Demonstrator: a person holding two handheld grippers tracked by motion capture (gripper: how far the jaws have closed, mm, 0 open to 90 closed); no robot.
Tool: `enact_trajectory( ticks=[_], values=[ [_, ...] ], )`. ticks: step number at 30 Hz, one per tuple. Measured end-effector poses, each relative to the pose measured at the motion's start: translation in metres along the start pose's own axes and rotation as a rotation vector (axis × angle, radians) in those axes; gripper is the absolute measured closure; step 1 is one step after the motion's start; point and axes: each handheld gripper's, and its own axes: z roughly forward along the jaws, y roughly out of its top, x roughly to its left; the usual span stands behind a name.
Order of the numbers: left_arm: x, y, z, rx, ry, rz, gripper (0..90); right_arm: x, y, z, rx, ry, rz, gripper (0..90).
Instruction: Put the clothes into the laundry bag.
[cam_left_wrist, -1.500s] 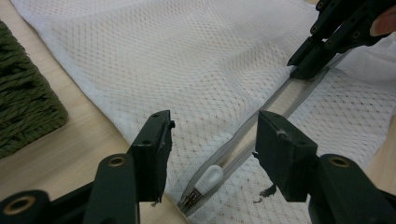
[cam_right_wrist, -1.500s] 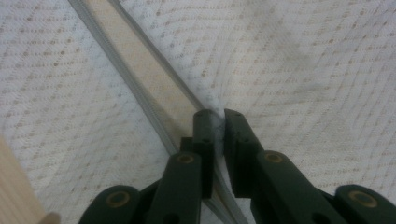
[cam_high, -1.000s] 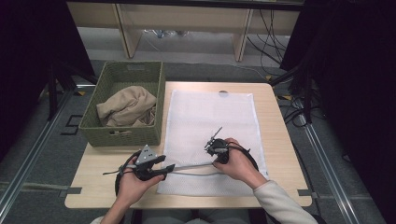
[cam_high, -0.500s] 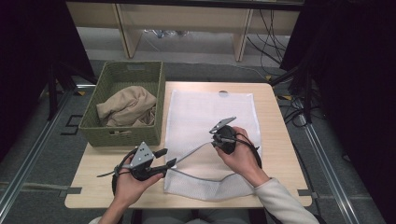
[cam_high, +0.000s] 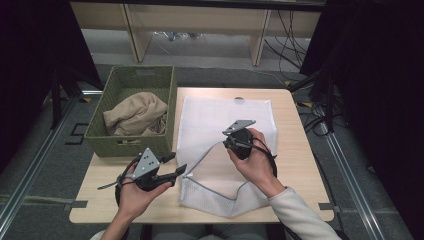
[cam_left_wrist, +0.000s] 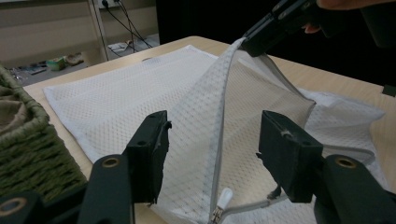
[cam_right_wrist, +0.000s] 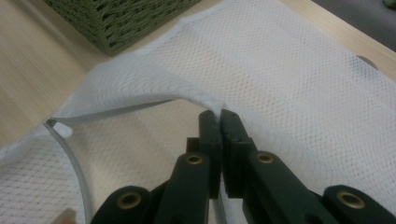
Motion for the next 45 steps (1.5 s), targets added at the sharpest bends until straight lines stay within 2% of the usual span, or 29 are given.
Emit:
enact_trajectory(
  ticks=[4,5,7,10,11,14,15,16,17,18,20,22,23,24,25,26,27,28,29,30,31,34,39,40,41,42,43,44,45],
  values=[
    [0.005,0.008,-0.001,-0.009,0.011,0.015,38.6,0.002,0.001,0.0,-0.004,0.007,0.024,89.7],
    [0.007,0.01,-0.001,-0.012,0.018,0.017,38.5,0.001,0.001,0.0,-0.011,0.004,0.004,89.6],
    [0.013,0.017,-0.002,-0.008,0.04,0.025,38.2,0.001,0.002,0.0,-0.016,0.002,0.006,89.6],
    [0.027,0.029,-0.001,0.006,0.096,0.043,36.4,0.002,0.004,-0.003,-0.02,0.0,0.037,89.7],
    [0.035,0.035,0.0,0.003,0.115,0.073,34.4,0.002,0.004,-0.003,-0.023,-0.004,0.028,89.7],
    [0.056,0.052,0.002,0.009,0.188,0.086,26.9,0.004,0.005,-0.004,-0.028,0.001,0.051,89.7],
    [0.063,0.057,0.002,0.037,0.22,0.062,24.0,0.002,0.005,-0.004,-0.041,-0.001,0.025,89.7],
    [0.072,0.062,0.003,0.034,0.243,0.07,21.2,0.001,0.005,-0.004,-0.038,-0.008,0.011,89.7],
    [0.079,0.067,0.004,0.031,0.257,0.072,20.6,0.002,0.006,-0.005,-0.035,0.002,0.029,89.7],
    [0.088,0.071,0.005,0.045,0.29,0.075,19.1,0.004,0.006,-0.005,-0.044,0.004,0.045,89.7],
    [0.105,0.078,0.009,0.08,0.338,0.065,16.0,0.003,0.007,-0.006,-0.043,0.002,0.029,89.7],
    [0.122,0.083,0.014,0.128,0.363,0.054,14.8,0.004,0.007,-0.006,-0.05,0.006,0.046,89.6],
    [0.135,0.084,0.019,0.15,0.377,0.036,14.5,0.001,0.008,-0.006,-0.051,0.007,0.012,89.7],
    [0.139,0.085,0.021,0.164,0.38,0.029,13.3,0.001,0.008,-0.006,-0.051,0.009,0.013,89.6],
    [0.147,0.086,0.023,0.189,0.396,0.024,12.8,0.0,0.008,-0.006,-0.056,0.001,-0.01,89.7],
    [0.154,0.086,0.027,0.204,0.392,0.008,12.8,0.0,0.008,-0.006,-0.057,0.003,-0.007,89.7],
    [0.16,0.086,0.03,0.223,0.391,-0.004,12.5,0.004,0.008,-0.006,-0.048,0.011,0.045,89.7],
    [0.167,0.086,0.034,0.241,0.393,-0.017,11.6,0.004,0.008,-0.007,-0.036,0.012,0.058,89.7],
    [0.173,0.086,0.037,0.257,0.398,-0.018,11.2,0.003,0.008,-0.006,-0.044,0.01,0.036,89.7],
    [0.178,0.086,0.04,0.272,0.393,-0.025,10.9,0.004,0.008,-0.006,-0.04,0.009,0.052,89.7],
    [0.186,0.085,0.043,0.318,0.385,-0.017,9.8,0.003,0.008,-0.006,-0.041,0.011,0.036,89.7],
    [0.197,0.082,0.052,0.351,0.38,-0.039,8.4,0.002,0.008,-0.007,-0.036,0.006,0.044,89.7],
    [0.209,0.072,0.07,0.411,0.36,-0.066,6.7,0.001,0.007,-0.006,-0.041,0.008,0.035,89.7],
    [0.21,0.069,0.073,0.407,0.352,-0.076,6.5,0.0,0.008,-0.005,-0.037,0.014,0.026,89.7],
    [0.211,0.067,0.076,0.429,0.349,-0.081,5.7,0.001,0.008,-0.005,-0.041,0.015,0.027,89.7],
    [0.212,0.064,0.079,0.452,0.349,-0.095,4.8,0.001,0.008,-0.005,-0.042,0.013,0.026,89.7],
    [0.213,0.062,0.082,0.453,0.35,-0.113,4.6,0.002,0.007,-0.005,-0.039,0.009,0.037,89.6],
    [0.215,0.06,0.086,0.444,0.358,-0.11,4.6,0.003,0.007,-0.005,-0.038,0.009,0.045,89.7],
    [0.216,0.06,0.088,0.468,0.356,-0.114,4.2,0.002,0.007,-0.005,-0.036,0.012,0.033,89.6]
  ],
)
